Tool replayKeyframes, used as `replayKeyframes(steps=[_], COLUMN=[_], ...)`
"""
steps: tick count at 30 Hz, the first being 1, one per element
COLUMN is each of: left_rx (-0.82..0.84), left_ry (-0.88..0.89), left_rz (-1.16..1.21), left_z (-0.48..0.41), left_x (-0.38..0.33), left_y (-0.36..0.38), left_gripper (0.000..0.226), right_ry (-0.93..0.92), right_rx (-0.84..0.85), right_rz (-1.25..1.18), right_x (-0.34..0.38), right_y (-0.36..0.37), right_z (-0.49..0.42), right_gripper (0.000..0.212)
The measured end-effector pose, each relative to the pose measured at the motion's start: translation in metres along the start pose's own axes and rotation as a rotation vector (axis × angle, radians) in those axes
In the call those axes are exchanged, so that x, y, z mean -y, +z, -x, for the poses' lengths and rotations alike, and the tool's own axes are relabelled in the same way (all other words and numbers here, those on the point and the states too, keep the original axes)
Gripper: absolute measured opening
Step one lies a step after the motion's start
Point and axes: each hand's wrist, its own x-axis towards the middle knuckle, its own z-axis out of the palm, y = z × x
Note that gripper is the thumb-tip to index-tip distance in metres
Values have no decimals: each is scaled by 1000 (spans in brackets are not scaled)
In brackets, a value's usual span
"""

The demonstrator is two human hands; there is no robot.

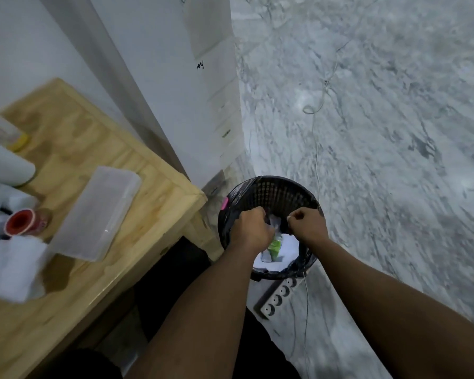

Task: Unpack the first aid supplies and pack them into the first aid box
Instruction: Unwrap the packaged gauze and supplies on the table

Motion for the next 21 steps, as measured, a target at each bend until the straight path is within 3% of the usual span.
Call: replayKeyframes(steps=[4, 9, 16, 21], left_rx=[-28, -140, -330, -513], left_ry=[45, 108, 251, 349], left_rz=[-8, 42, 217, 185], left_z=[5, 23, 76, 135], left_x=[-2, -27, -57, -71], left_y=[-17, -62, -147, -216], left_gripper=[37, 27, 32, 31], right_ry=[-56, -165, -394, -596], right_rx=[-12, -84, -128, -130], right_rz=[-30, -82, -268, -347], right_x=[22, 76, 176, 250], right_y=[-9, -38, -96, -118], right_z=[7, 20, 71, 133], right_gripper=[14, 19, 13, 16])
